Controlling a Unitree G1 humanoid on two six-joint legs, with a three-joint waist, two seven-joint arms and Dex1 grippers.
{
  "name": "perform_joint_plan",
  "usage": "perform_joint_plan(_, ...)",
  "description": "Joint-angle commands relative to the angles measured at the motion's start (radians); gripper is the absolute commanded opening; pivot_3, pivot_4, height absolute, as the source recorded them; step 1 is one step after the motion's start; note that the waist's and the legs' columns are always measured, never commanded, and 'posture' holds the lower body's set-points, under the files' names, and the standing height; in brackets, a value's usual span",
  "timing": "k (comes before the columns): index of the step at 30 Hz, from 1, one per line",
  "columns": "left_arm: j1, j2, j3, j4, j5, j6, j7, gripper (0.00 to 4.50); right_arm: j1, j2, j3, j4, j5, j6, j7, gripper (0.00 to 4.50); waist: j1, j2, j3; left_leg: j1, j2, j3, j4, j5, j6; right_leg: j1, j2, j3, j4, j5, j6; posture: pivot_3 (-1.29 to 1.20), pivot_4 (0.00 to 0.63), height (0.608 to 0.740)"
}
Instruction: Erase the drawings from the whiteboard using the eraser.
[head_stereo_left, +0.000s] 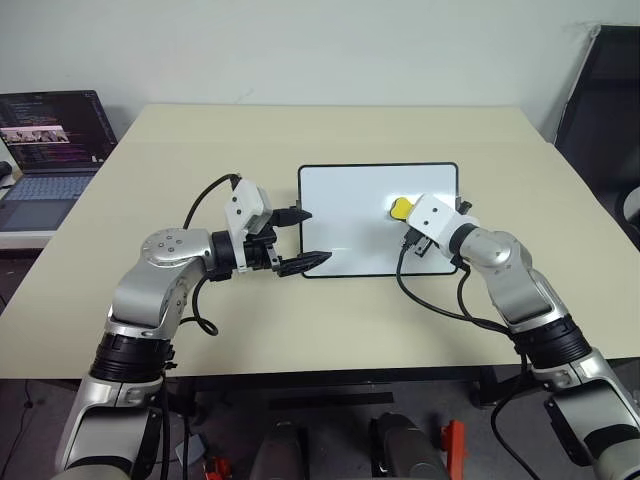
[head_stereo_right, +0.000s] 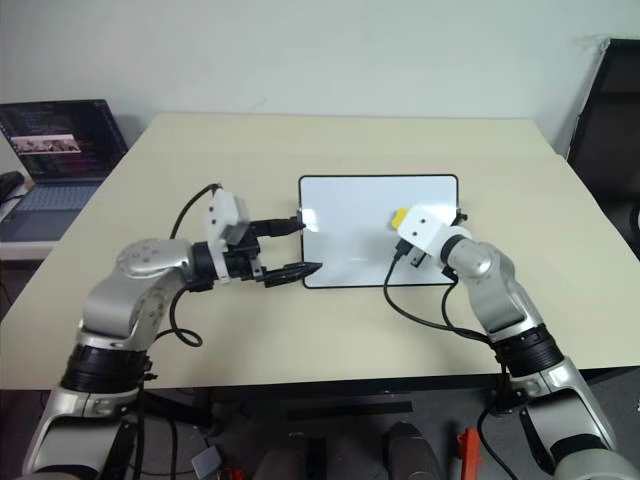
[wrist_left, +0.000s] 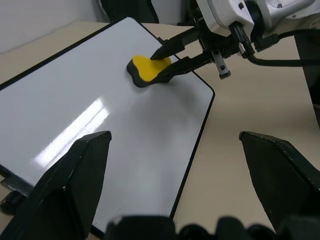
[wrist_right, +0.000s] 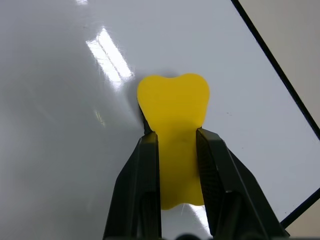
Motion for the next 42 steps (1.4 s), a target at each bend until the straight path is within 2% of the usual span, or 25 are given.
perform_joint_plan(1, -0.019, 0.000, 0.004, -0.010, 0.005, -0.022, -0.002, 4.50, 0.073, 0.000, 0.078, -0.046, 0.005, 0.041, 0.105, 0.68, -0.001, 0.000, 0.000, 0.000, 0.000, 0.000, 0.000, 0.000, 0.000, 0.000, 0.000, 0.000, 0.000, 0.000, 0.000, 0.00, 0.150, 0.740)
perform_joint_plan(4, -0.021, -0.003, 0.001, -0.009, 0.005, -0.022, -0.005, 4.50, 0.121, -0.011, 0.089, -0.109, 0.017, 0.065, 0.160, 0.68, -0.001, 0.000, 0.000, 0.000, 0.001, 0.000, -0.001, 0.000, 0.000, 0.000, 0.001, 0.000, 0.000, 0.000, 0.000, 0.00, 0.150, 0.740)
perform_joint_plan(6, -0.022, -0.006, -0.001, -0.009, 0.005, -0.020, -0.006, 4.50, 0.128, -0.009, 0.045, -0.140, 0.045, 0.090, 0.166, 0.68, -0.001, 0.000, 0.000, 0.000, 0.001, 0.000, -0.001, 0.000, 0.000, 0.000, 0.001, 0.000, 0.000, -0.001, -0.001, 0.00, 0.150, 0.740)
perform_joint_plan(8, -0.027, -0.010, -0.005, -0.005, 0.005, -0.020, -0.009, 4.50, 0.109, -0.015, -0.058, -0.183, 0.112, 0.088, 0.171, 0.68, 0.001, 0.000, 0.000, 0.000, 0.001, 0.000, 0.000, 0.000, 0.000, 0.000, 0.001, 0.000, 0.000, -0.001, -0.001, 0.00, 0.150, 0.740)
perform_joint_plan(12, -0.040, -0.022, -0.015, 0.000, 0.004, -0.021, -0.014, 4.50, 0.047, -0.060, -0.295, -0.339, 0.338, 0.228, 0.261, 0.67, 0.005, 0.001, 0.003, -0.003, 0.000, -0.001, -0.001, 0.000, 0.000, -0.002, 0.001, 0.000, -0.001, 0.000, 0.002, 0.00, 0.150, 0.740)
perform_joint_plan(16, -0.060, -0.056, -0.040, -0.004, -0.003, -0.018, -0.019, 4.50, 0.086, -0.257, -0.544, -0.343, 0.469, 0.319, 0.361, 0.67, 0.029, 0.002, 0.003, -0.005, 0.000, -0.003, -0.003, -0.002, -0.003, -0.003, 0.001, -0.003, -0.002, -0.003, 0.004, 0.00, 0.150, 0.740)
perform_joint_plan(19, -0.065, -0.074, -0.050, -0.001, -0.001, -0.015, -0.019, 4.50, 0.174, -0.368, -0.639, -0.246, 0.450, 0.312, 0.347, 0.67, 0.032, 0.002, 0.003, -0.007, 0.000, -0.003, -0.003, -0.005, -0.003, -0.003, 0.000, -0.004, -0.005, -0.004, 0.001, 0.00, 0.150, 0.740)
perform_joint_plan(21, -0.064, -0.083, -0.057, -0.003, -0.002, -0.014, -0.023, 4.50, 0.209, -0.391, -0.681, -0.163, 0.443, 0.314, 0.310, 0.67, 0.030, 0.002, 0.003, -0.008, 0.000, -0.002, -0.003, -0.007, -0.003, -0.003, -0.001, -0.003, -0.006, -0.004, 0.001, 0.00, 0.150, 0.740)
perform_joint_plan(24, -0.065, -0.095, -0.069, -0.004, -0.003, -0.011, -0.027, 4.50, 0.238, -0.378, -0.709, -0.045, 0.446, 0.342, 0.247, 0.67, 0.021, 0.002, 0.003, -0.008, -0.001, 0.000, -0.003, -0.007, -0.003, -0.004, -0.001, -0.001, -0.006, -0.004, 0.001, 0.00, 0.150, 0.740)
perform_joint_plan(30, -0.069, -0.103, -0.079, -0.008, -0.003, -0.007, -0.030, 4.50, 0.286, -0.379, -0.621, 0.077, 0.411, 0.325, 0.194, 0.67, 0.012, 0.003, 0.003, -0.006, -0.001, -0.001, -0.002, -0.007, -0.002, -0.003, 0.000, -0.001, -0.003, -0.007, 0.006, 0.00, 0.150, 0.740)
perform_joint_plan(33, -0.065, -0.099, -0.078, -0.016, -0.005, -0.001, -0.030, 4.50, 0.250, -0.376, -0.572, 0.184, 0.379, 0.335, 0.149, 0.67, 0.009, 0.003, 0.003, -0.006, -0.001, -0.001, -0.002, -0.007, -0.002, -0.003, 0.000, -0.001, -0.003, -0.007, 0.006, 0.00, 0.150, 0.740)
perform_joint_plan(35, -0.062, -0.096, -0.075, -0.022, -0.007, 0.005, -0.028, 4.50, 0.220, -0.378, -0.554, 0.236, 0.369, 0.341, 0.126, 1.39, 0.008, 0.003, 0.004, -0.006, -0.001, 0.000, -0.002, -0.007, -0.002, -0.003, -0.001, -0.001, -0.003, -0.007, 0.006, 0.00, 0.150, 0.740)
perform_joint_plan(36, -0.060, -0.094, -0.073, -0.026, -0.009, 0.008, -0.028, 4.50, 0.206, -0.380, -0.547, 0.256, 0.368, 0.342, 0.121, 1.58, 0.007, 0.004, 0.004, -0.006, -0.001, 0.000, -0.002, -0.007, -0.002, -0.003, -0.001, -0.001, -0.003, -0.007, 0.006, 0.00, 0.150, 0.740)
perform_joint_plan(39, -0.055, -0.089, -0.069, -0.032, -0.010, 0.013, -0.025, 4.50, 0.177, -0.384, -0.534, 0.303, 0.365, 0.332, 0.113, 2.55, 0.006, 0.004, 0.004, -0.006, -0.001, -0.001, -0.002, -0.007, -0.002, -0.003, -0.001, -0.001, -0.003, -0.007, 0.006, 0.00, 0.150, 0.740)
perform_joint_plan(42, -0.050, -0.080, -0.061, -0.038, -0.007, 0.013, -0.016, 4.50, 0.156, -0.401, -0.543, 0.298, 0.371, 0.332, 0.118, 3.58, 0.007, 0.004, 0.004, -0.006, -0.001, -0.001, -0.002, -0.007, -0.002, -0.003, -0.001, -0.001, -0.003, -0.007, 0.006, 0.00, 0.150, 0.740)
